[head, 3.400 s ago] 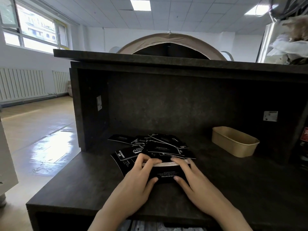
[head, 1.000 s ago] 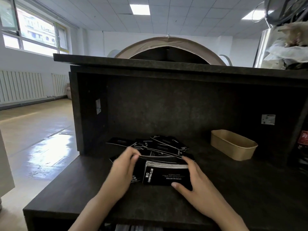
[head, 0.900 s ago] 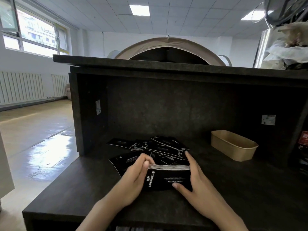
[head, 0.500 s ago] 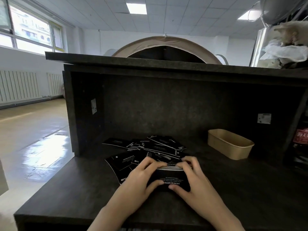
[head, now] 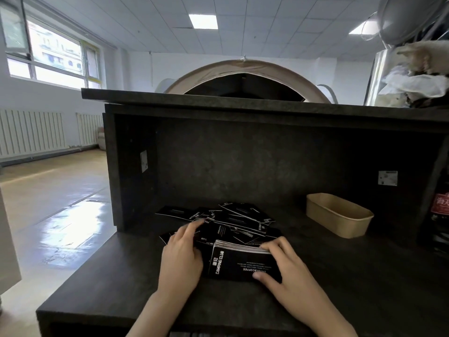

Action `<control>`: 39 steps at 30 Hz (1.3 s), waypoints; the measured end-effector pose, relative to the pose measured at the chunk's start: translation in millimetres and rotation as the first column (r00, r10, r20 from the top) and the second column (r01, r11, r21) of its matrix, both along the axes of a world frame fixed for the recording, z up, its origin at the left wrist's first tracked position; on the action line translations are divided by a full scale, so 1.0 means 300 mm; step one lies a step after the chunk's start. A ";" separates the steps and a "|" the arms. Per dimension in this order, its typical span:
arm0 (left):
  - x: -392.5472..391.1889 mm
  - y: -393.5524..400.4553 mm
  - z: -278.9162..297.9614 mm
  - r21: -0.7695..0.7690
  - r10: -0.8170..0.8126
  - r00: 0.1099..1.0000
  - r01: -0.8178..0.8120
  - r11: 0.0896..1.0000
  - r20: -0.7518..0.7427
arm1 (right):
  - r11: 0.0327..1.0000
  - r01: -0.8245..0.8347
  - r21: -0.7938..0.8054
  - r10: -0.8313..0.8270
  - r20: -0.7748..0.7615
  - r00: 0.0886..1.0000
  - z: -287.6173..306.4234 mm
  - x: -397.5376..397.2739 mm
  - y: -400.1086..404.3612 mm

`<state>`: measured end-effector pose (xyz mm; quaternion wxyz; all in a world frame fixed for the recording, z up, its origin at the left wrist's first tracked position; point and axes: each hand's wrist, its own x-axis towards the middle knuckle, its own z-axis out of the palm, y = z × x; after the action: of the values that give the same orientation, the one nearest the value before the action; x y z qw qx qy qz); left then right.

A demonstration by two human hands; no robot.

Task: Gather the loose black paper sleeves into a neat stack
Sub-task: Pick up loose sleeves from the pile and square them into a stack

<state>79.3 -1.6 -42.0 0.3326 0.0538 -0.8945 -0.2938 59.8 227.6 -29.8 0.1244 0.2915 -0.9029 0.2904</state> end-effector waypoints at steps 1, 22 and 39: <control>-0.005 0.004 -0.004 -0.068 0.011 0.998 -0.007 0.998 0.060 | 1.000 0.001 0.000 -0.001 0.000 1.000 0.001 0.001 0.000; 0.039 0.002 0.039 0.045 0.436 0.843 -0.445 0.894 -0.315 | 1.000 0.012 -0.006 -0.012 0.005 1.000 -0.002 -0.002 -0.001; 0.059 -0.027 0.017 0.435 0.257 0.949 -0.155 0.887 -0.185 | 1.000 0.013 -0.005 -0.013 -0.003 1.000 -0.001 0.005 -0.001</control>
<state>97.1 -9.8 -36.8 0.4474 0.1830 -0.7544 -0.4440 61.3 227.1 -30.1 0.1281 0.2856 -0.9040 0.2912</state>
